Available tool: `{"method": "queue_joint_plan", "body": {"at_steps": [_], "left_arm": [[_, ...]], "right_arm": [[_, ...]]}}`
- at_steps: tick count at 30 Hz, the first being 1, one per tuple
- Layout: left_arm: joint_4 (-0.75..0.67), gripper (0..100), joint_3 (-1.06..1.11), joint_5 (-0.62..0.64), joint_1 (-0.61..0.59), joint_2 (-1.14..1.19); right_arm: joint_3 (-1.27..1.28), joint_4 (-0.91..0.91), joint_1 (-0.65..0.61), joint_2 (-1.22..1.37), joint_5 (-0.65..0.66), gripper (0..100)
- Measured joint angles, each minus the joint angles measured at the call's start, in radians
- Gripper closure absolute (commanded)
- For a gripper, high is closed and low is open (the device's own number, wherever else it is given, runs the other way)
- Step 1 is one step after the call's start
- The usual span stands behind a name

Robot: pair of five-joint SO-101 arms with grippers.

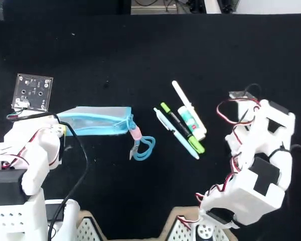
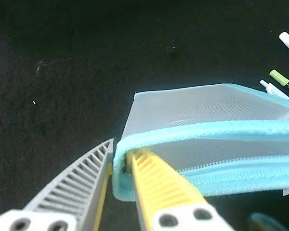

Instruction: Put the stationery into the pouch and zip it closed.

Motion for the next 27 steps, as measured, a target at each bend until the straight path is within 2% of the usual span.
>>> {"method": "queue_joint_plan", "body": {"at_steps": [7,18,23,27], "left_arm": [[0.000,97,0.000,0.000,0.000,0.000],[0.000,97,0.000,0.000,0.000,0.000],[0.000,97,0.000,0.000,0.000,0.000],[0.020,97,0.000,0.000,0.000,0.000]], "right_arm": [[0.074,-0.135,0.002,-0.009,0.009,87.4],[0.092,-0.146,0.002,-0.018,0.114,87.2],[0.094,-0.146,0.000,-0.018,0.140,78.3],[0.098,-0.146,-0.008,-0.018,0.146,83.2]]}}
